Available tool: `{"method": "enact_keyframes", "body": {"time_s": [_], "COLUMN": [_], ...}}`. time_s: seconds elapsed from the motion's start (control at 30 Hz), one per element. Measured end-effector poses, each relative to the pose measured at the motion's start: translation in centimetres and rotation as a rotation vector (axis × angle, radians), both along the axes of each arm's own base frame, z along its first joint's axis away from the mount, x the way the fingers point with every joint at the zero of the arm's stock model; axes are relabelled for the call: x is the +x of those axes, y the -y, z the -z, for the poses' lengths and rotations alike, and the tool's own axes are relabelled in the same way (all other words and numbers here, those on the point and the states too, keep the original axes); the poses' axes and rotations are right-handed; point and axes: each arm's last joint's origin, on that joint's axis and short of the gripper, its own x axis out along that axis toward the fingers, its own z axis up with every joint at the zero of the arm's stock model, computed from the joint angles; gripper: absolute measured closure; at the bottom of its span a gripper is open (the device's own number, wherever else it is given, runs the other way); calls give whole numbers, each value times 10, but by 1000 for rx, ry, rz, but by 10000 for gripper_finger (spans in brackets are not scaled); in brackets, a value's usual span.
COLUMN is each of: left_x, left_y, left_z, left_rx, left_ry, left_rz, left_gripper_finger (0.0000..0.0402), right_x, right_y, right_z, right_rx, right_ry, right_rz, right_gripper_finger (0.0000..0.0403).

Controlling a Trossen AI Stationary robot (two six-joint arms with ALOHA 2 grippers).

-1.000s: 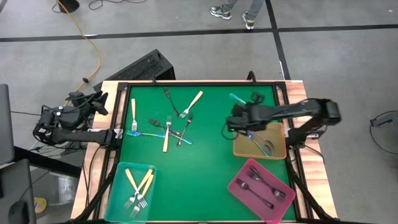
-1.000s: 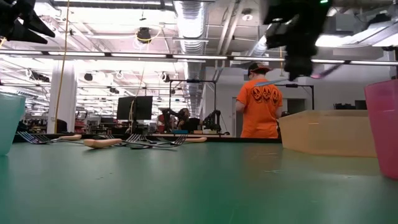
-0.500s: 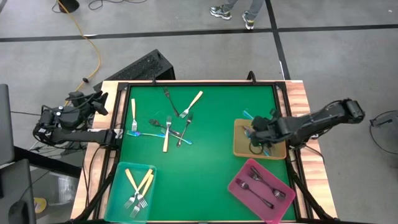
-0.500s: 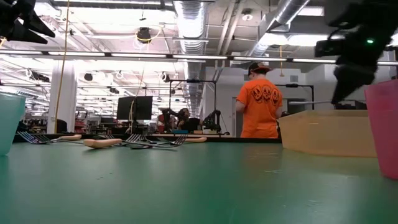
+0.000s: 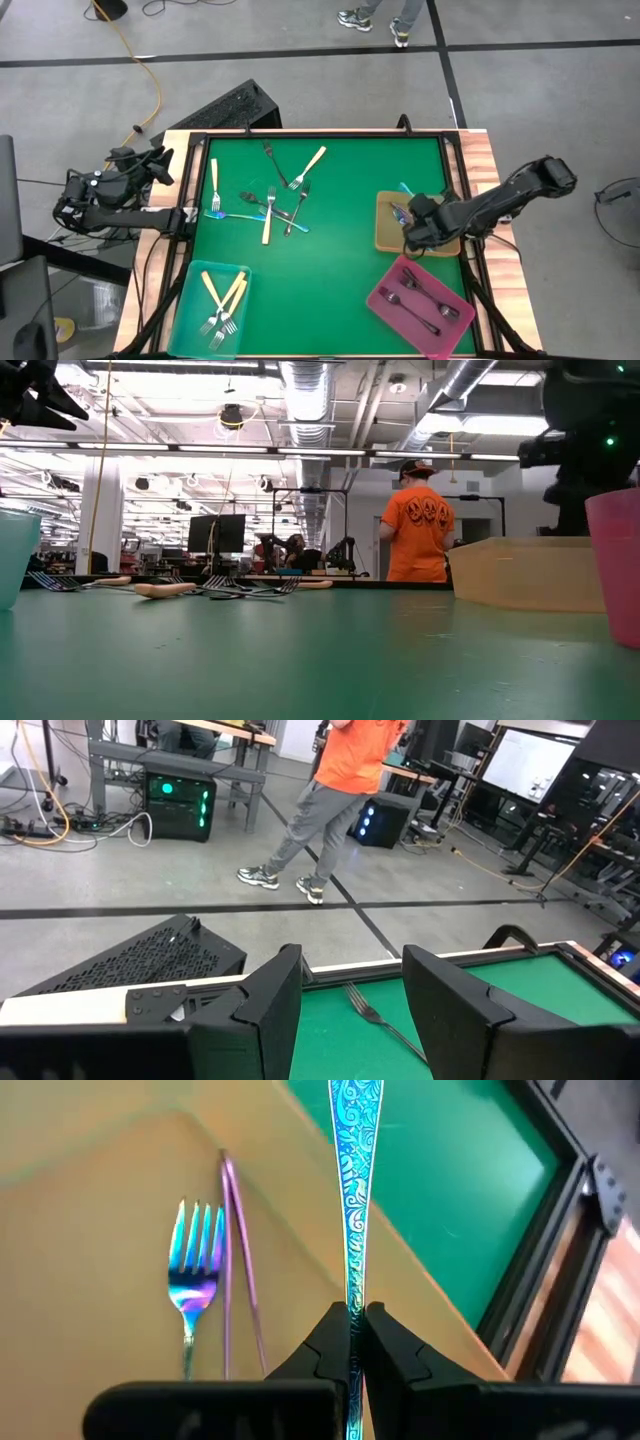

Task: Sort silverware by color (type)
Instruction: Put the blue fork into the orange bin

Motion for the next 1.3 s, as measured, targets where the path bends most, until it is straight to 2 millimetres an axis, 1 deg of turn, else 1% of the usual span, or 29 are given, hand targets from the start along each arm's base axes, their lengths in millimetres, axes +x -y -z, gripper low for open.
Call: {"method": "enact_keyframes", "body": {"time_s": [0.23,0.4,0.5,0.6,0.83,0.93,1.07,1.2,1.3], "left_x": [0,0,0,0,0,0,0,0,0], "left_y": [0,0,0,0,0,0,0,0,0], "left_z": [0,0,0,0,0,0,0,0,0], "left_rx": [0,0,0,0,0,0,0,0,0], "left_ry": [0,0,0,0,0,0,0,0,0], "left_rz": [-1,0,0,0,0,0,0,0,0], "left_gripper_finger": [243,243,243,243,243,243,243,243,243], "right_x": [14,16,15,11,-3,-8,-10,-12,-10], "right_y": [-23,-29,-30,-27,-15,-11,-5,1,3], "right_z": [21,29,31,31,28,31,35,38,39], "right_rx": [-21,-31,-13,37,131,192,243,250,270], "right_ry": [-57,-93,-66,-15,58,62,82,75,64], "right_rz": [-147,-191,-243,-259,-229,-239,-245,-213,-233], "right_gripper_finger": [367,367,367,368,369,370,370,370,370]}}
